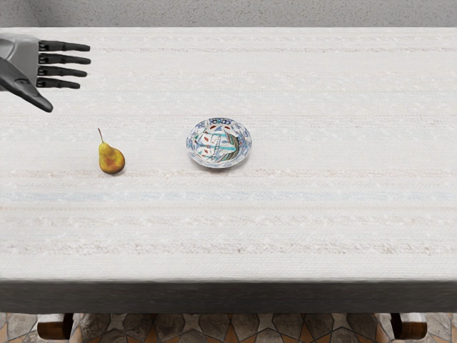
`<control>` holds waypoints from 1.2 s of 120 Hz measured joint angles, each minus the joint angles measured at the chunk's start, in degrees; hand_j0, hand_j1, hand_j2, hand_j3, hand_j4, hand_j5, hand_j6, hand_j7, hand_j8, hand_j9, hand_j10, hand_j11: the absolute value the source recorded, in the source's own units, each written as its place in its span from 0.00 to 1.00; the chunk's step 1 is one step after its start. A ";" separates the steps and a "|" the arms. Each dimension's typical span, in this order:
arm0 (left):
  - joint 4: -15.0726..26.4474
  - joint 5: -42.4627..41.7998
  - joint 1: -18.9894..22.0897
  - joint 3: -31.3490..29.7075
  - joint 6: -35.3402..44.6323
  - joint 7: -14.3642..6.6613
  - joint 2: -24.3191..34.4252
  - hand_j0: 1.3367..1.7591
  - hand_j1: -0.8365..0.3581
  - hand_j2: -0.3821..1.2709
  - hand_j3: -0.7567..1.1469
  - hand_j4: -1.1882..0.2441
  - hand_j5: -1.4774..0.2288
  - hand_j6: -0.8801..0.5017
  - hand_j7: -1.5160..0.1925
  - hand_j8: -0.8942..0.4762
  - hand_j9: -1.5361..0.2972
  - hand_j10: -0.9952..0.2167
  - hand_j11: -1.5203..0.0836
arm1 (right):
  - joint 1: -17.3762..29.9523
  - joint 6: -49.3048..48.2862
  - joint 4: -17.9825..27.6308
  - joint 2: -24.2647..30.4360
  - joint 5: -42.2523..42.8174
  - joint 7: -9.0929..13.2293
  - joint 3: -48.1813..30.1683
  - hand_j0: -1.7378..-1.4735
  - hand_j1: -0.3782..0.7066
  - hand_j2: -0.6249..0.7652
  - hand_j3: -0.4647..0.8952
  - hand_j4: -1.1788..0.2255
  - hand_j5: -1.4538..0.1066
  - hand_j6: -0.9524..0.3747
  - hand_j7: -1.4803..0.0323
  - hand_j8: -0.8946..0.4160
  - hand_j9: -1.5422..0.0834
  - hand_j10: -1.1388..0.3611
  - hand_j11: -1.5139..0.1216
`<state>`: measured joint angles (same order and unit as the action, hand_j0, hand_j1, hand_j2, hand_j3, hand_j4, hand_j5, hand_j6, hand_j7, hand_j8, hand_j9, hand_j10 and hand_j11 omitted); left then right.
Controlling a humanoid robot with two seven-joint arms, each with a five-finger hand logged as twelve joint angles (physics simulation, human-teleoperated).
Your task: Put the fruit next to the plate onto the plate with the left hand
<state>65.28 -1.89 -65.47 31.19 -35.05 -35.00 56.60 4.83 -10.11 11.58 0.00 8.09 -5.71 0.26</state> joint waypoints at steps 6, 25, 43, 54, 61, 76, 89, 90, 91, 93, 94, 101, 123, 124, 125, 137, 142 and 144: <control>-0.33 0.19 -0.04 -0.01 0.00 0.00 0.00 0.76 0.99 0.23 0.40 0.83 0.86 0.63 0.88 0.65 0.83 0.82 0.94 | 0.01 0.00 0.01 0.00 0.00 0.00 0.00 0.30 0.04 0.45 0.34 0.83 0.92 0.71 0.97 0.68 0.94 0.75 0.92; -0.74 0.42 -0.09 -0.01 0.00 0.00 0.00 0.76 0.99 0.23 0.40 0.83 0.86 0.63 0.88 0.65 0.83 0.82 0.94 | 0.07 0.00 0.02 0.00 0.00 0.00 0.00 0.30 0.04 0.45 0.34 0.83 0.92 0.71 0.97 0.68 0.94 0.75 0.92; -0.83 0.56 -0.15 -0.01 0.00 0.00 0.00 0.76 0.99 0.23 0.40 0.83 0.86 0.63 0.88 0.65 0.83 0.82 0.94 | 0.08 0.00 0.02 0.00 0.00 0.00 0.00 0.30 0.04 0.45 0.34 0.83 0.92 0.71 0.97 0.68 0.94 0.75 0.92; -0.83 3.36 -0.87 -0.05 0.00 0.00 -3.42 0.76 0.99 0.23 0.40 0.83 0.86 0.63 0.88 0.65 0.83 0.82 0.94 | 0.13 0.00 0.02 0.00 0.00 -0.01 0.03 0.30 0.04 0.45 0.34 0.83 0.93 0.71 0.97 0.68 0.94 0.75 0.92; -0.80 9.70 -2.89 -0.07 0.01 0.00 -8.21 0.76 0.99 0.23 0.40 0.83 0.86 0.63 0.88 0.65 0.83 0.82 0.94 | 0.22 0.00 0.02 0.00 0.00 -0.02 0.06 0.30 0.04 0.45 0.34 0.83 0.93 0.71 0.97 0.68 0.94 0.75 0.92; -0.83 21.54 -3.00 -0.13 0.02 0.00 -9.83 0.76 0.98 0.23 0.40 0.82 0.86 0.63 0.88 0.65 0.83 0.81 0.94 | 0.34 0.00 0.02 0.00 0.00 -0.05 0.18 0.30 0.04 0.45 0.34 0.83 0.93 0.71 0.97 0.68 0.94 0.75 0.92; -0.84 27.91 -3.03 -0.12 0.02 0.00 -11.12 0.76 0.98 0.23 0.40 0.82 0.86 0.63 0.88 0.64 0.83 0.81 0.94 | 0.72 0.00 0.02 0.00 0.00 -0.07 0.23 0.30 0.04 0.45 0.34 0.83 0.92 0.71 0.97 0.68 0.94 0.75 0.92; -0.85 28.21 -3.05 -0.12 0.02 0.00 -11.10 0.76 0.98 0.23 0.40 0.82 0.86 0.63 0.88 0.64 0.83 0.81 0.94 | 0.74 0.00 0.02 0.00 0.00 -0.07 0.24 0.30 0.04 0.45 0.34 0.83 0.93 0.71 0.97 0.68 0.94 0.75 0.92; -0.85 28.50 -3.07 -0.11 0.03 0.00 -11.05 0.76 0.98 0.23 0.40 0.82 0.86 0.63 0.88 0.64 0.83 0.81 0.94 | 0.77 0.00 0.02 0.00 0.00 -0.07 0.24 0.30 0.04 0.45 0.34 0.83 0.92 0.71 0.97 0.68 0.94 0.75 0.92; -0.85 29.01 -3.08 -0.10 0.03 0.00 -10.89 0.76 0.98 0.23 0.40 0.82 0.86 0.63 0.88 0.64 0.83 0.81 0.94 | 0.80 0.00 0.02 0.00 0.00 -0.08 0.24 0.30 0.04 0.45 0.34 0.83 0.92 0.71 0.97 0.68 0.94 0.75 0.92; -0.85 29.23 -3.08 -0.09 0.03 0.00 -10.81 0.76 0.98 0.23 0.40 0.82 0.86 0.63 0.88 0.64 0.83 0.81 0.94 | 0.82 0.00 0.02 0.00 0.00 -0.08 0.24 0.30 0.04 0.45 0.34 0.83 0.92 0.71 0.97 0.68 0.94 0.75 0.92; -0.84 30.43 -2.63 -0.05 0.03 0.00 -9.72 0.76 0.98 0.23 0.40 0.82 0.86 0.63 0.88 0.64 0.83 0.81 0.94 | 0.91 0.00 0.02 0.00 0.00 -0.08 0.25 0.30 0.04 0.45 0.34 0.83 0.92 0.71 0.97 0.68 0.94 0.75 0.92; 5.01 31.80 -0.46 -0.02 0.02 0.00 -1.90 0.76 0.97 0.23 0.40 0.81 0.85 0.62 0.87 0.64 0.82 0.80 0.93 | 1.14 0.00 0.02 0.00 0.00 -0.09 0.26 0.30 0.04 0.45 0.34 0.83 0.92 0.71 0.97 0.68 0.94 0.75 0.92; 5.35 31.84 -0.26 -0.02 0.02 0.00 -1.87 0.76 0.97 0.23 0.40 0.81 0.85 0.62 0.87 0.63 0.82 0.80 0.93 | 1.15 0.00 0.02 0.00 0.00 -0.09 0.26 0.30 0.04 0.45 0.34 0.83 0.92 0.71 0.97 0.68 0.94 0.75 0.92; 5.66 31.88 -0.06 -0.02 0.02 0.00 -1.86 0.76 0.97 0.23 0.40 0.81 0.85 0.62 0.87 0.63 0.82 0.80 0.93 | 1.15 0.00 0.02 0.00 0.00 -0.09 0.26 0.30 0.04 0.45 0.34 0.83 0.92 0.71 0.97 0.68 0.94 0.75 0.92; 7.99 32.21 2.85 -0.06 0.03 0.00 -1.58 0.76 0.97 0.23 0.40 0.81 0.85 0.61 0.87 0.63 0.82 0.80 0.93 | 1.27 0.00 0.02 0.00 0.00 -0.09 0.26 0.30 0.04 0.45 0.34 0.83 0.92 0.71 0.97 0.68 0.94 0.75 0.92; 8.46 32.28 3.65 -0.10 0.08 0.00 -1.89 0.76 0.97 0.23 0.40 0.81 0.85 0.61 0.87 0.63 0.82 0.80 0.93 | 1.35 0.00 0.02 0.00 0.00 -0.09 0.26 0.30 0.04 0.45 0.34 0.83 0.93 0.71 0.97 0.68 0.94 0.75 0.92; 8.61 32.30 3.74 -0.11 0.10 0.00 -1.92 0.76 0.97 0.23 0.40 0.81 0.85 0.61 0.87 0.63 0.82 0.80 0.93 | 1.37 0.00 0.02 0.00 0.00 -0.09 0.26 0.30 0.04 0.45 0.34 0.83 0.93 0.71 0.97 0.68 0.94 0.75 0.92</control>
<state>73.88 30.41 -61.73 31.08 -34.95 -35.00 54.68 6.20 -10.11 11.60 0.00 8.09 -5.80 0.53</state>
